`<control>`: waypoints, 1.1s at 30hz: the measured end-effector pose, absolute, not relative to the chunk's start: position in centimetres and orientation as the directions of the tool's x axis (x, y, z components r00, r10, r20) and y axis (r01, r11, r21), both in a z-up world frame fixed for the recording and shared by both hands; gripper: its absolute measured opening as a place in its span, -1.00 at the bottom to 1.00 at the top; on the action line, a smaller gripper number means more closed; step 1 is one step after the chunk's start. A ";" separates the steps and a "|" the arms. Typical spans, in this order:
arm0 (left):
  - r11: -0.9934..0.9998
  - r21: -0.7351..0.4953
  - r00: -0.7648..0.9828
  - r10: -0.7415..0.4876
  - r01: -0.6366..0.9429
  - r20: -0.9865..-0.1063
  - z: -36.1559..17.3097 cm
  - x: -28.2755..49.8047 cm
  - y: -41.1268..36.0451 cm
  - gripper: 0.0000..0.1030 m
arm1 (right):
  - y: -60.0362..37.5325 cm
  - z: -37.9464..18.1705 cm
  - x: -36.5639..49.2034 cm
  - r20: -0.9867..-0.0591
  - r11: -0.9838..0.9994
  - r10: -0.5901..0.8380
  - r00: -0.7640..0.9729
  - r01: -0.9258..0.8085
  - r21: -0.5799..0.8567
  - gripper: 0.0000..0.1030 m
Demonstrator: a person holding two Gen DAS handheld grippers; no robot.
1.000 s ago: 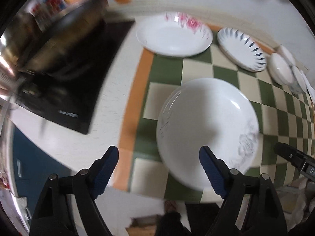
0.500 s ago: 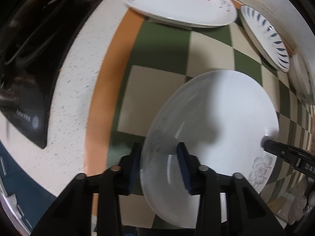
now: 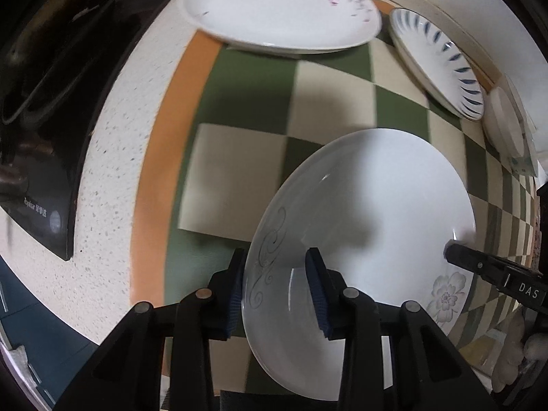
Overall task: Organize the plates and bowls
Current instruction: 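Grasp the white plate rim with the left tool while the right tool grips the opposite rim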
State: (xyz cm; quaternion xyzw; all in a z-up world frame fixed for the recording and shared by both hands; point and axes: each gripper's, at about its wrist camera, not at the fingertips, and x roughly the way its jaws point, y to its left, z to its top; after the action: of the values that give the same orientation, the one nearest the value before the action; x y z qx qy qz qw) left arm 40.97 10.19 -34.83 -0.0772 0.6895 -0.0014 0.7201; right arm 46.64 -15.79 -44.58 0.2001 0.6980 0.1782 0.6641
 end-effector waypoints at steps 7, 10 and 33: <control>0.992 -0.127 0.062 -0.127 0.003 -0.990 -32.1 41.9 3.7 -0.38 | -21.3 -41.8 46.4 -0.860 0.855 0.509 0.035 0.100 0.509 -0.72; 0.990 -0.137 0.060 -0.139 0.042 -0.988 -32.3 42.6 1.3 -0.38 | -24.4 -41.2 46.2 -0.868 0.859 0.492 0.063 0.126 0.496 -0.72; 0.979 -0.089 0.008 -0.092 0.185 -0.996 -37.3 45.3 -7.0 -0.37 | -34.0 -44.7 44.1 -0.885 0.845 0.457 0.088 0.270 0.462 -0.70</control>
State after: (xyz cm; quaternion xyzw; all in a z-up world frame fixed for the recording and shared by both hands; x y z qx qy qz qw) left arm 45.28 -6.96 -37.32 0.0332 0.6974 -0.0976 0.7092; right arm 44.14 -33.96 -44.72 0.2703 0.6720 0.0681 0.6861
